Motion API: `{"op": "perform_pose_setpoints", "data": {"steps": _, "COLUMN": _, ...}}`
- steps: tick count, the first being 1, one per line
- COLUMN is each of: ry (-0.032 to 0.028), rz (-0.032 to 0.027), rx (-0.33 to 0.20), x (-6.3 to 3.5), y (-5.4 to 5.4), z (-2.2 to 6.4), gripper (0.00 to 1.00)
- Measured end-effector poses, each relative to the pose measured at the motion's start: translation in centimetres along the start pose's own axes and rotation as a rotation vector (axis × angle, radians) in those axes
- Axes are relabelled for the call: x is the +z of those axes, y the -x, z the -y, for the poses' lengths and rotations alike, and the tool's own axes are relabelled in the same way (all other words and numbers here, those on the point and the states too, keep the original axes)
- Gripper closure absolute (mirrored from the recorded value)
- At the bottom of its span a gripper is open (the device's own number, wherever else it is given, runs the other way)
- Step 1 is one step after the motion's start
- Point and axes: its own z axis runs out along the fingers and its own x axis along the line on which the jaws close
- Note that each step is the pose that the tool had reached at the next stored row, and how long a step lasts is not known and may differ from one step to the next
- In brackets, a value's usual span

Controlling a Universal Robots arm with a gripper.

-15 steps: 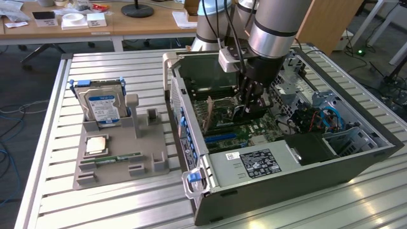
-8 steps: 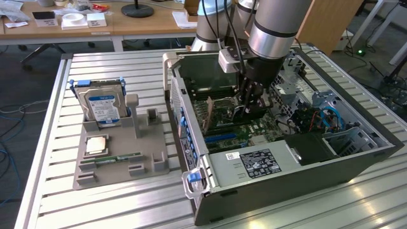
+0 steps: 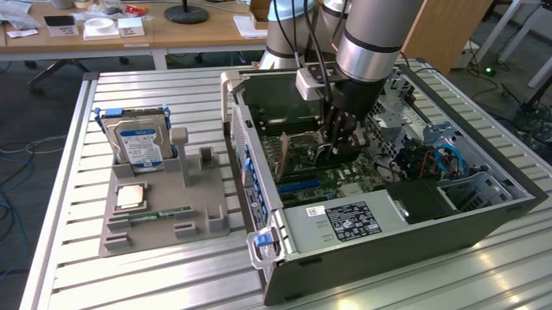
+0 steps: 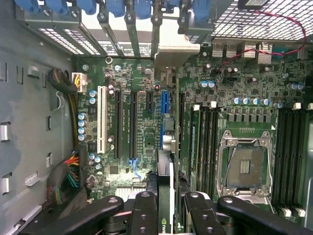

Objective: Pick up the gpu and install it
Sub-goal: 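Insert the gpu into the slot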

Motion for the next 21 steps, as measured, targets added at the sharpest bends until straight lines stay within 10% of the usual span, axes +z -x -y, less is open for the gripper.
{"op": "perform_pose_setpoints", "data": {"steps": 21, "ry": 0.0, "rz": 0.0006, "rx": 0.0, "x": 1.16, "y": 0.0, "z": -0.02, "gripper": 0.74}}
